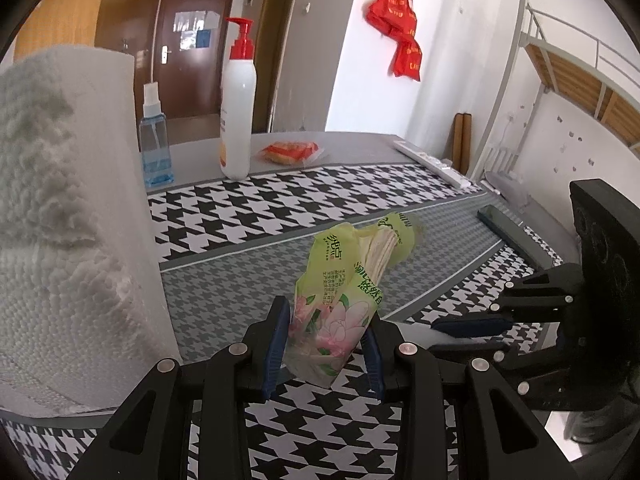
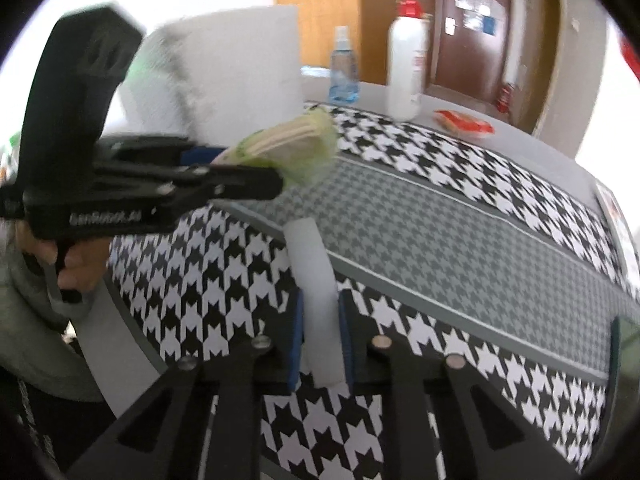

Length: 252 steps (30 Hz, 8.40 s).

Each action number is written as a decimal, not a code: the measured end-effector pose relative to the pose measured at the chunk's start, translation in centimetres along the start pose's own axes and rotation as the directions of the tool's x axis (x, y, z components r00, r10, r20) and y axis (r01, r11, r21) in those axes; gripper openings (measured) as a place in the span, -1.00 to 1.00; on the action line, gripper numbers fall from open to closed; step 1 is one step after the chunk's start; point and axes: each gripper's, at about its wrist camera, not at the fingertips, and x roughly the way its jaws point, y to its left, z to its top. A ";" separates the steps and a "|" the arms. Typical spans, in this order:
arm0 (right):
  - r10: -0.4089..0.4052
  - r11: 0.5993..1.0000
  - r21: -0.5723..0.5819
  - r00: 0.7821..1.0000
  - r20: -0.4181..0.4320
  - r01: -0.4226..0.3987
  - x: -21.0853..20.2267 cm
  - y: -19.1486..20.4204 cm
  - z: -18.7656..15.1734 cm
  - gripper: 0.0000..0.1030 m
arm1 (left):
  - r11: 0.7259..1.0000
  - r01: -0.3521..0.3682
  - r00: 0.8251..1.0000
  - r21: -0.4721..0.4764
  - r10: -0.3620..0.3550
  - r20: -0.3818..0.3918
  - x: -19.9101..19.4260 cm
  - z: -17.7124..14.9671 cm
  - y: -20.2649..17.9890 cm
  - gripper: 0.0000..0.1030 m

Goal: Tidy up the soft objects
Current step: 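Lift the packet with the left tool while the right tool lifts the tube, then carry the white tube over the foam box with the right tool and release it, then withdraw the right tool while the left tool carries the packet over the foam box, then open the left tool to drop the packet into the foam box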

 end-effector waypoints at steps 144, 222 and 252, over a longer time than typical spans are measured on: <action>-0.021 0.999 -0.028 0.929 0.370 0.033 -1.4 16.0 18.4 -0.60 | 0.827 -0.504 0.757 -0.250 0.562 0.334 -21.4 -2.1 10.7 -0.30; -0.121 0.992 0.073 0.908 0.401 0.100 -5.5 10.6 14.0 0.97 | 0.892 -0.419 0.822 -0.169 0.451 0.348 -16.9 3.9 8.0 -0.30; -0.184 0.982 0.122 0.898 0.401 0.147 -7.2 8.0 11.1 0.97 | 0.916 -0.382 0.874 -0.126 0.402 0.272 -11.9 7.4 7.6 -0.30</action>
